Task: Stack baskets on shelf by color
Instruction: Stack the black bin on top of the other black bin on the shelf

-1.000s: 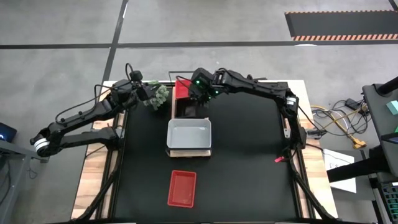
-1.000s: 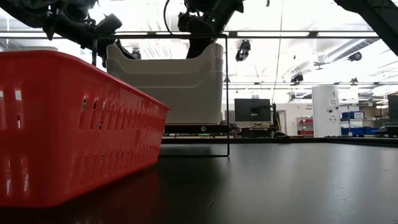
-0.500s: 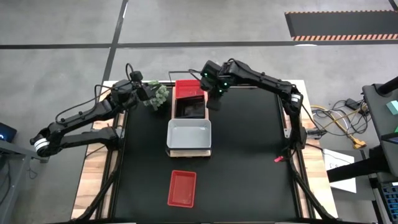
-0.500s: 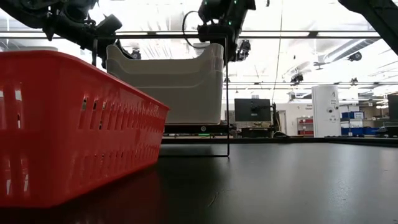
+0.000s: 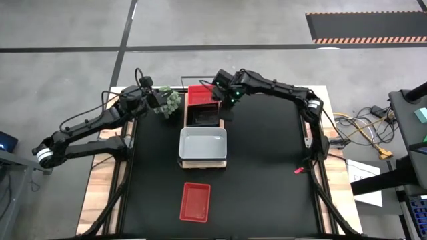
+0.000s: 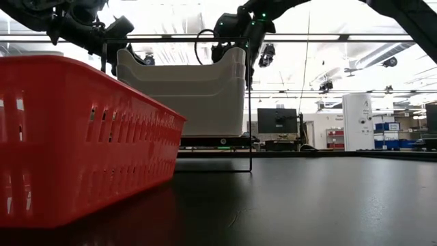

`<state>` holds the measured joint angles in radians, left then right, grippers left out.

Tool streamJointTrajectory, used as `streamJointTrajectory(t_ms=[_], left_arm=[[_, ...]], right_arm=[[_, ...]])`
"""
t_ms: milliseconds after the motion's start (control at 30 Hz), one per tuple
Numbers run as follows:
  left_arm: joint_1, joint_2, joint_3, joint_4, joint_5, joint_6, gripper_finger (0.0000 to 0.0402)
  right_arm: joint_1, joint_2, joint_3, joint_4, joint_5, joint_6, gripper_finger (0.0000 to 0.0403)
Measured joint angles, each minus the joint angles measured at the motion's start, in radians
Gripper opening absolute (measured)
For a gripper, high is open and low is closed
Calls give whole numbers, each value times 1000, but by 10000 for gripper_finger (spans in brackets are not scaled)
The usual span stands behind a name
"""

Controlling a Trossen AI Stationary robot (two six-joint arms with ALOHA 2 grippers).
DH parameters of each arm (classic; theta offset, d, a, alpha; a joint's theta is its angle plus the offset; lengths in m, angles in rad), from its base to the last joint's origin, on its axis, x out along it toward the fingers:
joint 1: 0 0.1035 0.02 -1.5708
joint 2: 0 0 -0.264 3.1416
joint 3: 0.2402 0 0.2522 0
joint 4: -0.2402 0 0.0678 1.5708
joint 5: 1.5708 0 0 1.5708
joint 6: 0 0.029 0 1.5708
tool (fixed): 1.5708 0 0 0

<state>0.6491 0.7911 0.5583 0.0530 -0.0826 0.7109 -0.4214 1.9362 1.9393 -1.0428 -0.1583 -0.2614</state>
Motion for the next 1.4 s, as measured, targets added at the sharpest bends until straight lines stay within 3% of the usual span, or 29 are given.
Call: streamJointTrajectory(t_ms=[300,600,1000,1267,1400], left_arm=[[0,0,-3,0,15,0,0],[0,0,-4,0,33,-17,0],[0,0,-4,16,72,-24,0],[0,2,-4,19,86,-27,0],[0,13,-4,29,89,-27,0]], right_arm=[[-2,-3,33,-12,-2,-13,11],[-3,-3,-44,54,-7,-27,11],[-3,-53,-50,118,-31,-72,11],[-14,-50,-187,249,-70,-117,11],[-19,-51,-193,248,-67,-119,11]])
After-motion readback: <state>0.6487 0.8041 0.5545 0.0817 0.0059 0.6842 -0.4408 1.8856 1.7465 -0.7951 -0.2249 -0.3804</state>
